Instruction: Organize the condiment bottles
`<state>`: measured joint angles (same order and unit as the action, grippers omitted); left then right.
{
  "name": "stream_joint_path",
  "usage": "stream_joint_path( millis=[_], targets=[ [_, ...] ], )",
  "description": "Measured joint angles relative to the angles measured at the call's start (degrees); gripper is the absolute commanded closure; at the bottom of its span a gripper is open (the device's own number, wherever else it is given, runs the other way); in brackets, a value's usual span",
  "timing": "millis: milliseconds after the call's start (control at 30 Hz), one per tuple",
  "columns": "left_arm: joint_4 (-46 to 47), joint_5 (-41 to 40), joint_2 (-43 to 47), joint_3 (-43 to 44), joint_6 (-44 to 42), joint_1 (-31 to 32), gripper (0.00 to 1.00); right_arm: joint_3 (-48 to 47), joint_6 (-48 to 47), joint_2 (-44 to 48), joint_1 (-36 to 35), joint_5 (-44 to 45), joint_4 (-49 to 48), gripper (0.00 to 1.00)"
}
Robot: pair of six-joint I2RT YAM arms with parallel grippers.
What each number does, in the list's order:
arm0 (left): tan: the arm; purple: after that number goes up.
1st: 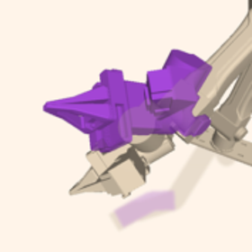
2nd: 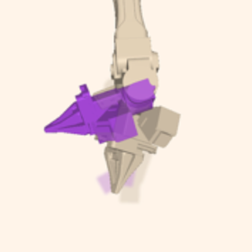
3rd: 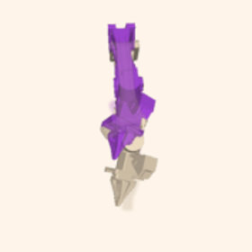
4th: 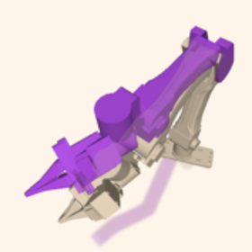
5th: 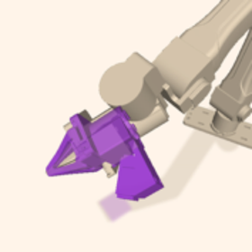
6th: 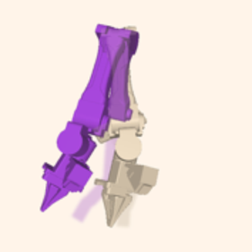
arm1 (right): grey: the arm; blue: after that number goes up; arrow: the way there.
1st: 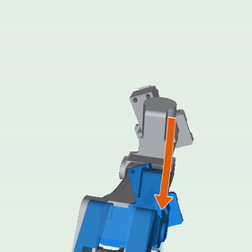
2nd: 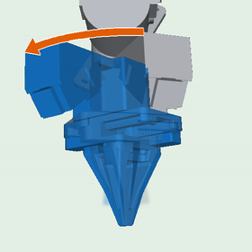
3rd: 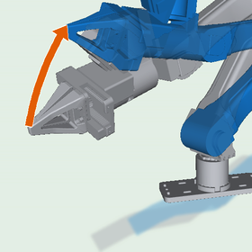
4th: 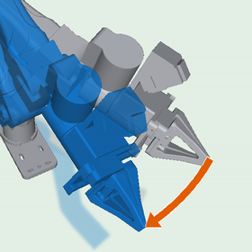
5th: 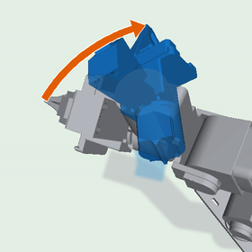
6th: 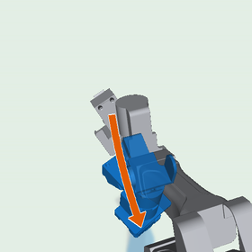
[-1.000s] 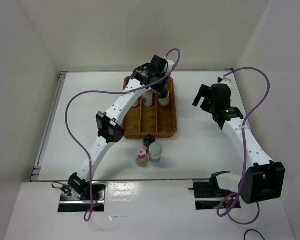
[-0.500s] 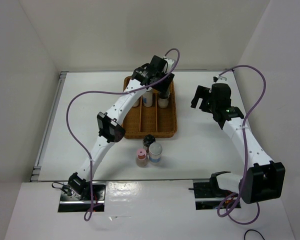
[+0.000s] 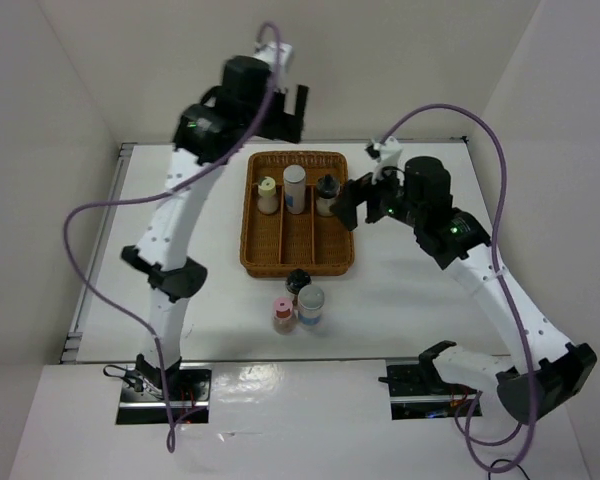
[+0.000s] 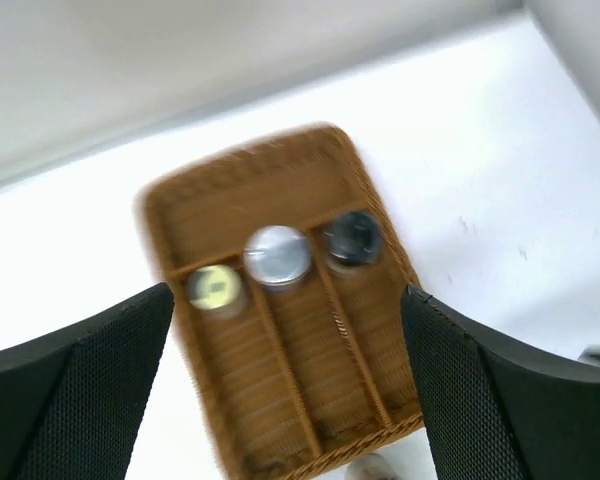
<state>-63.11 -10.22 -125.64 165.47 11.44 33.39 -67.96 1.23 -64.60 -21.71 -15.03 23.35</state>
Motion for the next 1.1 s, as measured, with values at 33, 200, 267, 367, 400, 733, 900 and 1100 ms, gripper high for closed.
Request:
stream_joint_path(
  millis=[33, 200, 267, 367, 400, 733, 900, 1100],
  targets=[
    [-0.26, -1.77, 4.31, -1.53, 1.01, -0.72, 0.00, -1.25, -0.92, 0.07, -3.50, -0.26, 0.42, 0.02],
    [-2.32, -10.19, 21.88, -15.08, 4.72, -5.99, 0.00, -7.26, -3.89, -2.99, -21.24, 3.10, 2.23, 0.02],
    [-2.60, -12.07, 26.84, -22.99, 5.73, -7.80, 0.00, -8.50, -4.37, -5.68, -28.37, 5.84, 4.02, 0.02],
    [-2.67, -12.41, 32.83, -35.36, 6.71, -10.21, 0.00, -9.46, -4.28, -10.36, -35.56, 8.92, 7.43, 0.02],
    [-2.19, -12.04, 35.74, -41.29, 6.84, -11.43, 0.00, -9.49, -3.76, -11.93, -37.81, 10.32, 9.05, 0.02],
    [-0.28, -6.82, 56.83, -63.67, 8.48, -16.98, 0.00, -9.46, 4.57, -16.41, -44.30, 18.62, 14.86, 0.05],
    [0.48, -4.55, 59.78, -68.02, 8.48, -17.66, 0.00, -9.29, 7.98, -19.45, -44.50, 19.21, 14.84, 0.10],
    [0.59, -2.82, 59.80, -71.32, 8.41, -18.16, 0.00, -8.41, 10.95, -21.44, -44.54, 18.75, 14.78, 0.10]
  ],
)
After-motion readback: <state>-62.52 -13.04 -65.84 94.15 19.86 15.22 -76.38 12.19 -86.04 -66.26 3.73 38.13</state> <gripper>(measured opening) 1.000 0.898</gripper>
